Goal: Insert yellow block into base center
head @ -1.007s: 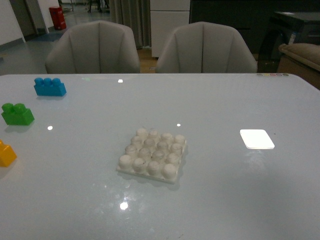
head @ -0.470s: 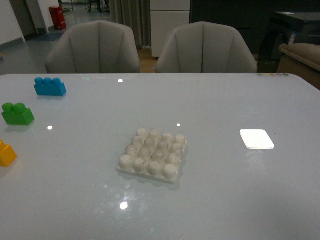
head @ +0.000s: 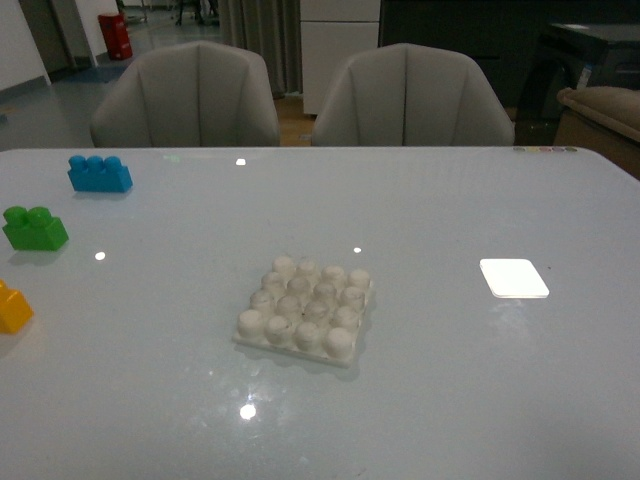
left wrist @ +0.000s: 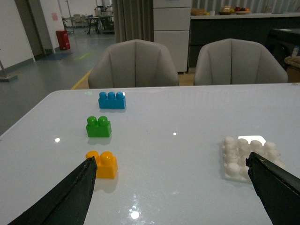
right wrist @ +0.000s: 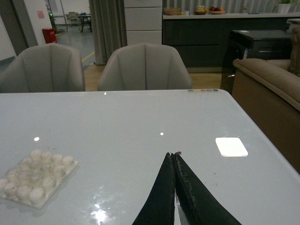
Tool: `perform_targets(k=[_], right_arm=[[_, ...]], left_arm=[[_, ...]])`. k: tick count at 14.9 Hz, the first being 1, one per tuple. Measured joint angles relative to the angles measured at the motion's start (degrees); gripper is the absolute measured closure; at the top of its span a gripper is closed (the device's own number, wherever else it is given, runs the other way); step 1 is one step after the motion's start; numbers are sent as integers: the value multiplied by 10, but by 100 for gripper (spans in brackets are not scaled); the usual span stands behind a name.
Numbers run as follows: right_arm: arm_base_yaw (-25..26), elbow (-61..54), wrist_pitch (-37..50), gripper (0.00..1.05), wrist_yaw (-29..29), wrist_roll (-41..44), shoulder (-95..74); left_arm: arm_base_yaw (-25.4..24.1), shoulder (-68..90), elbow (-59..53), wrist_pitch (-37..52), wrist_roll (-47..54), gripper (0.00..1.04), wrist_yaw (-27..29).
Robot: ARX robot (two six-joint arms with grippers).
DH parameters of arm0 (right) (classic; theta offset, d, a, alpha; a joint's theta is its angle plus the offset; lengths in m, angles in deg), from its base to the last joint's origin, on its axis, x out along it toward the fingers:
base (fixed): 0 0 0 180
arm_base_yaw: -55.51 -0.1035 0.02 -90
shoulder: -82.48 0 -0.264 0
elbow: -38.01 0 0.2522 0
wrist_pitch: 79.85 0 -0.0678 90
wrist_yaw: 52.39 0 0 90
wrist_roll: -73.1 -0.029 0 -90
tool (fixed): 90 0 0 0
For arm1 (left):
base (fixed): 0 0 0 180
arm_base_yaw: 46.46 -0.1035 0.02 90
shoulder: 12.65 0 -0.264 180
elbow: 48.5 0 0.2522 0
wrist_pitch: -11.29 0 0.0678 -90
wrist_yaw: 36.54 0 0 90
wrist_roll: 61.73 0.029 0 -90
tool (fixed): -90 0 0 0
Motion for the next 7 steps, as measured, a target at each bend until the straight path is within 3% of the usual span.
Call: perform_targets(k=[7], right_arm=[[0, -31, -59, 103, 0, 0, 100]], left_arm=[[0, 0, 0, 0, 0, 7, 0]])
